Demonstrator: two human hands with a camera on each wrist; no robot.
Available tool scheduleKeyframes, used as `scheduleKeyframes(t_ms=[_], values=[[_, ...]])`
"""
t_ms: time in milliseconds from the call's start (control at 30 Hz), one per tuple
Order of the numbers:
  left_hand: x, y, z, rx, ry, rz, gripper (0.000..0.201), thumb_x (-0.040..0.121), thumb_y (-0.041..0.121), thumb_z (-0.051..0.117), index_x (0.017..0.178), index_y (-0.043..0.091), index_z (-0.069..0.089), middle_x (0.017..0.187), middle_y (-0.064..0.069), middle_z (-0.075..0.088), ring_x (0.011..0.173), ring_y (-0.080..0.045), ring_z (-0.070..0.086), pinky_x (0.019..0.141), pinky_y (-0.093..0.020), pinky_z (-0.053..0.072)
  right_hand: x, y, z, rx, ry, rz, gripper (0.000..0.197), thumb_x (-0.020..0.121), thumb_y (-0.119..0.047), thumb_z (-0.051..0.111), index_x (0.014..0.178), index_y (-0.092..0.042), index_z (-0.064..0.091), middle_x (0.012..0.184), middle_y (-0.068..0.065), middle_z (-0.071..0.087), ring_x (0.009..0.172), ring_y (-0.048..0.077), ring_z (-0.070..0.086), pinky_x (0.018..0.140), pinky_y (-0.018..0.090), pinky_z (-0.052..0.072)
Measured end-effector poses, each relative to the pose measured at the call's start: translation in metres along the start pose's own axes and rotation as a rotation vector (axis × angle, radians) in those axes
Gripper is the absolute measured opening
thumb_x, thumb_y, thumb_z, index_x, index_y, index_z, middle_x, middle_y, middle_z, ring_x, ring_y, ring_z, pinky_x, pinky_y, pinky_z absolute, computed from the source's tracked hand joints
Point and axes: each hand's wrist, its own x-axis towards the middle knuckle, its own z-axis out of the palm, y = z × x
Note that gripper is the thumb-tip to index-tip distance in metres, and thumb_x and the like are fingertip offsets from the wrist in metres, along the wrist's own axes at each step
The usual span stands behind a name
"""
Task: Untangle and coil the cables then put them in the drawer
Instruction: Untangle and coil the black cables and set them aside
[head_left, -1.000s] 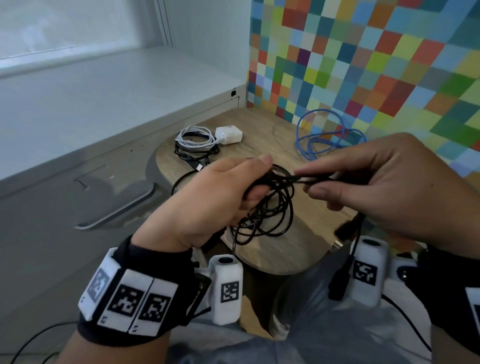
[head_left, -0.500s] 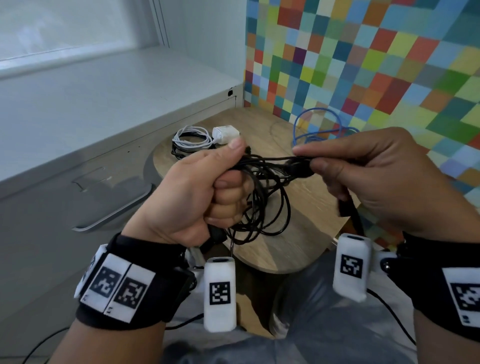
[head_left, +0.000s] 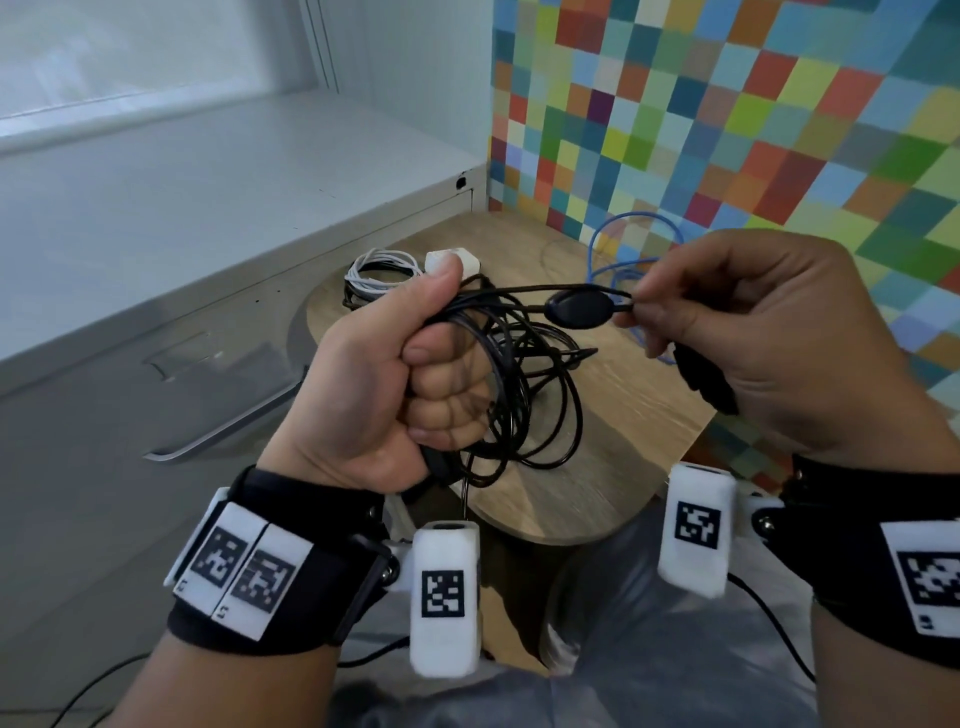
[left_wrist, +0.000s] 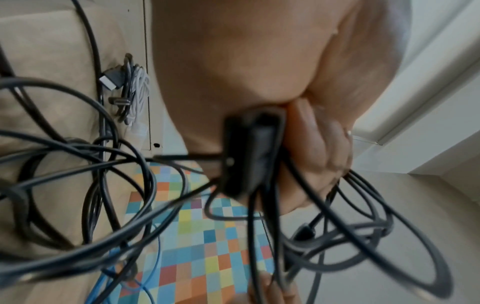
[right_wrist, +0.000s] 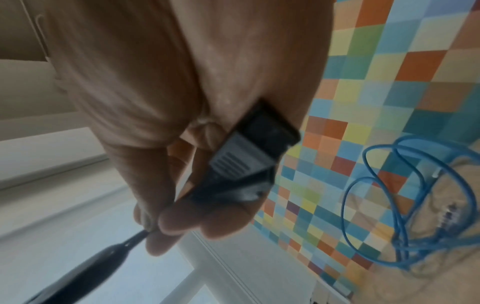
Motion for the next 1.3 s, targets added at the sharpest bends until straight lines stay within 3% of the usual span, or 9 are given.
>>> scheduleKeyframes(t_ms=[133,267,400,500,667,800,933,1100,1300], values=[[0.0,-0.004,-0.002,-0.075,-0.151,-0.046,0.05,0.097,0.046,0.057,0.056,0.028,0.033,0.05,0.009,0.022,0.037,-0.007,0.013,0.04,-0.018,0.007,-0.002,0.004,0.002,-0.209,-0.057,0.008,0.039,0.09,0.013,0.067,0.073,-0.021,0.077,0.084,0.003,0.076,0.061,0.008,0.066,0.057,0.016,0.047],[0.002,-0.011,0.001,-0.193,-0.262,-0.11,0.05,0.1,0.039,0.059,0.059,0.024,0.035,0.053,0.006,0.024,0.038,-0.006,0.005,0.04,-0.018,0.003,0.0,0.002,0.009,-0.366,0.001,-0.069,0.043,0.097,0.004,0.061,0.095,-0.038,0.074,0.09,-0.021,0.075,0.094,-0.001,0.071,0.081,0.019,0.056],[0.007,-0.019,0.006,-0.279,-0.323,-0.164,0.047,0.104,0.039,0.052,0.062,0.023,0.037,0.055,0.006,0.027,0.038,-0.006,0.004,0.038,-0.021,0.004,0.0,0.004,0.024,-0.308,-0.115,0.115,0.032,0.104,-0.042,0.049,0.133,-0.042,0.063,0.14,-0.029,0.056,0.135,-0.016,0.044,0.118,0.028,0.037],[0.007,-0.023,0.01,-0.238,-0.274,-0.154,0.047,0.101,0.043,0.055,0.06,0.026,0.039,0.053,0.007,0.026,0.037,-0.006,0.007,0.038,-0.018,0.005,-0.007,0.005,0.038,-0.024,-0.295,0.213,0.068,0.089,-0.085,0.037,0.137,-0.043,0.061,0.142,-0.025,0.059,0.139,-0.006,0.047,0.125,0.041,0.03],[0.008,-0.015,0.022,0.129,0.135,-0.011,0.054,0.096,0.047,0.048,0.048,0.025,0.043,0.046,0.007,0.028,0.039,-0.011,0.011,0.041,-0.024,0.006,-0.016,0.005,0.051,0.353,-0.467,0.173,0.083,0.078,-0.073,0.069,0.124,-0.004,0.064,0.112,0.003,0.073,0.109,0.021,0.07,0.096,0.036,0.055],[0.009,-0.011,0.03,0.512,0.285,0.164,0.049,0.094,0.046,0.048,0.051,0.023,0.044,0.05,0.002,0.031,0.044,-0.013,0.021,0.041,-0.022,0.02,-0.014,0.003,0.053,0.101,-0.335,0.161,0.041,0.073,-0.028,0.092,0.107,-0.018,0.071,0.1,-0.003,0.078,0.099,0.013,0.074,0.088,0.026,0.055],[0.011,-0.011,0.033,0.772,0.343,0.296,0.052,0.099,0.046,0.046,0.054,0.02,0.042,0.052,0.005,0.033,0.047,-0.011,0.026,0.044,-0.022,0.028,-0.016,0.004,0.063,0.08,-0.215,0.132,0.015,0.087,0.0,0.078,0.09,-0.015,0.075,0.084,0.0,0.078,0.082,0.011,0.074,0.076,0.024,0.057],[0.009,-0.009,0.033,1.014,0.475,0.375,0.057,0.106,0.047,0.046,0.052,0.028,0.05,0.048,0.008,0.043,0.046,-0.018,0.044,0.044,-0.037,0.038,-0.015,0.008,0.064,0.11,-0.049,0.18,0.031,0.092,0.008,0.064,0.094,-0.019,0.081,0.087,-0.002,0.081,0.084,0.01,0.075,0.076,0.022,0.057],[0.016,-0.014,0.034,0.934,0.525,0.385,0.059,0.108,0.04,0.042,0.05,0.031,0.054,0.049,0.009,0.051,0.049,-0.01,0.051,0.044,-0.023,0.042,-0.013,0.014,0.072,0.329,0.048,0.216,0.03,0.09,0.019,0.057,0.083,-0.005,0.073,0.076,0.009,0.074,0.069,0.021,0.072,0.069,0.028,0.059]])
